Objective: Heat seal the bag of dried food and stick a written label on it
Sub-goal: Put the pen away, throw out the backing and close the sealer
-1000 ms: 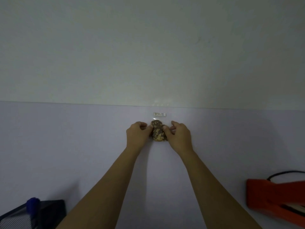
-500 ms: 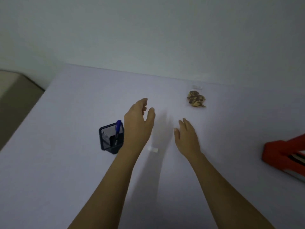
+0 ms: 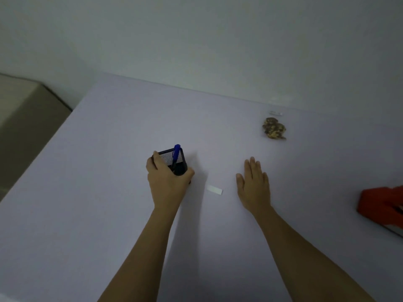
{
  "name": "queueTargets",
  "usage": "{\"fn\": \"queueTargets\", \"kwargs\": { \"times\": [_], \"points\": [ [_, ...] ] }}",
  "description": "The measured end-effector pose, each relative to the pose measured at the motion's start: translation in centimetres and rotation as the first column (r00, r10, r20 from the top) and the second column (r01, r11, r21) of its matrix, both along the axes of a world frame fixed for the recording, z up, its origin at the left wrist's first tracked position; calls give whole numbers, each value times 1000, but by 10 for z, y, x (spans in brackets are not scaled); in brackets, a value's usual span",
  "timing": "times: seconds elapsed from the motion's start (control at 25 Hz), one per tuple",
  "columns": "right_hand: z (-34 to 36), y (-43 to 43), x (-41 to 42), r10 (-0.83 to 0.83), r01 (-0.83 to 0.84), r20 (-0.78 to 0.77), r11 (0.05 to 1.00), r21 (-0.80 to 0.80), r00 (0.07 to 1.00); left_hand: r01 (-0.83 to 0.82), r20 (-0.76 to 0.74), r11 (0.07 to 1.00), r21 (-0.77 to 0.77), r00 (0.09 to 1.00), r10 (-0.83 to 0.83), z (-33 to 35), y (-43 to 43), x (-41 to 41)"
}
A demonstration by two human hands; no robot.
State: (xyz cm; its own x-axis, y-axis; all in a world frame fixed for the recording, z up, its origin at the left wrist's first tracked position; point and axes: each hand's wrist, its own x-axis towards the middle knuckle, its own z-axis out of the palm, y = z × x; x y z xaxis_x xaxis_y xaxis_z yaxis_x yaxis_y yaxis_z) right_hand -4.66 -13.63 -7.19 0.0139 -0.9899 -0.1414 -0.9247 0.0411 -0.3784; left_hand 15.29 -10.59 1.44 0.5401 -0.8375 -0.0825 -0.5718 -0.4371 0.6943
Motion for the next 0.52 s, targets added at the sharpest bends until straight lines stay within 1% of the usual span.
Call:
{"fn": "queueTargets", "kwargs": {
  "times": [0.12, 0.24, 0.36, 0.52],
  "points": [
    [3, -21, -7, -20, 20, -10, 999, 26, 1000, 112, -59, 992, -66, 992, -115, 12, -36, -24],
    [-3, -49, -20, -39, 40, -47, 999, 12, 998, 269, -101, 958, -96, 955, -278, 16, -103, -61],
    [-10, -62, -25, -13, 14, -79, 1000, 13, 997, 391, -58, 917, -81, 917, -396, 14, -172, -94],
    [-16, -60, -24, -33, 31, -69, 999, -35, 997, 463, 19, 886, -23, 886, -463, -1, -233, -117]
  ]
}}
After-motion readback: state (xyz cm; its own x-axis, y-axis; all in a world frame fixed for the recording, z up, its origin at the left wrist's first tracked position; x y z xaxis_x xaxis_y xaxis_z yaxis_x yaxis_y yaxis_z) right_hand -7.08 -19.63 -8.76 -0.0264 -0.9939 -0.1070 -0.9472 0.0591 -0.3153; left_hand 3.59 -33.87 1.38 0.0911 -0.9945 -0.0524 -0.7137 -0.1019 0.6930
